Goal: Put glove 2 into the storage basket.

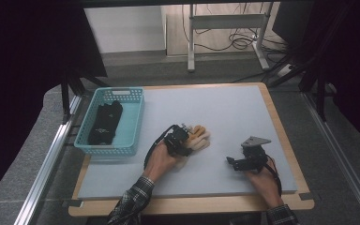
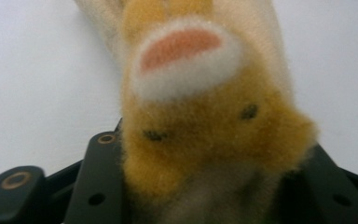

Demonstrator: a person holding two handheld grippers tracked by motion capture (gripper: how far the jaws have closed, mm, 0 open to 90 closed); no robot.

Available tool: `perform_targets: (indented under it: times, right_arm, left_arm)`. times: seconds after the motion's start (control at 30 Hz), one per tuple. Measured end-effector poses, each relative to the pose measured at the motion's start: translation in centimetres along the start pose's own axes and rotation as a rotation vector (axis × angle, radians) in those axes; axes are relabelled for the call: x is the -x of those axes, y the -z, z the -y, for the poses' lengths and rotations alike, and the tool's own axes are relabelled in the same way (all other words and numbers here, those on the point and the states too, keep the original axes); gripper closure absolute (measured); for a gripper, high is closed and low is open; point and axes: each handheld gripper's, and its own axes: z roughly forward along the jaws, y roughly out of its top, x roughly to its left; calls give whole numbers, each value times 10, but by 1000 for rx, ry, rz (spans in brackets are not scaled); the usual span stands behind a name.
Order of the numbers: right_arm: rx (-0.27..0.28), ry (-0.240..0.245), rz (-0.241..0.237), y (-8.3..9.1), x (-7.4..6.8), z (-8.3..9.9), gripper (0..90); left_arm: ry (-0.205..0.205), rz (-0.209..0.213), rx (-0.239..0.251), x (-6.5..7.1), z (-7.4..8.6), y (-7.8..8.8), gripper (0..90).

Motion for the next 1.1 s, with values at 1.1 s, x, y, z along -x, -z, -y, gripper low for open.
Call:
perform_targets:
  times: [1.1]
  right_arm:
    - [1, 0, -1, 0, 0, 0, 130]
  left_arm:
    - [211, -175, 112, -86, 8, 122, 555]
